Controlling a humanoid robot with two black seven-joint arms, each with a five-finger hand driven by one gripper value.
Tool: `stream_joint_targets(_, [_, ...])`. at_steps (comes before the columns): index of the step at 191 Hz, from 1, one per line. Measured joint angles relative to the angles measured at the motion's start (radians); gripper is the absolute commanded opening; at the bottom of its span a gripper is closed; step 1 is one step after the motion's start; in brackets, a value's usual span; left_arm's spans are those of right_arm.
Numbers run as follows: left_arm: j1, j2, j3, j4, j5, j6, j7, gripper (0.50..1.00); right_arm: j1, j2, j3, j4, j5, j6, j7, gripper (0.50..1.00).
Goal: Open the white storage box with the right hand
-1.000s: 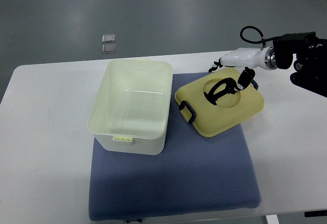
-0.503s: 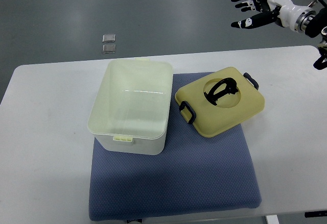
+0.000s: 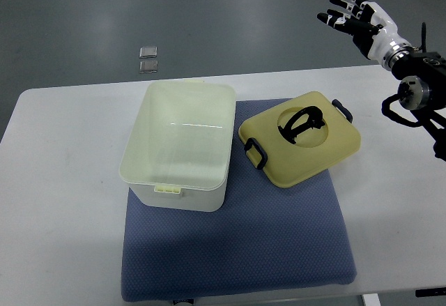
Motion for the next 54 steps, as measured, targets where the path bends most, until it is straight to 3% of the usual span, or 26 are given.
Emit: stream_joint_targets(54, [0.0, 0.0, 0.0, 0.0, 0.0, 0.0, 0.0, 1.0, -0.045, 0.041, 0.03, 0.002, -0.004, 0.003, -0.025, 0.924])
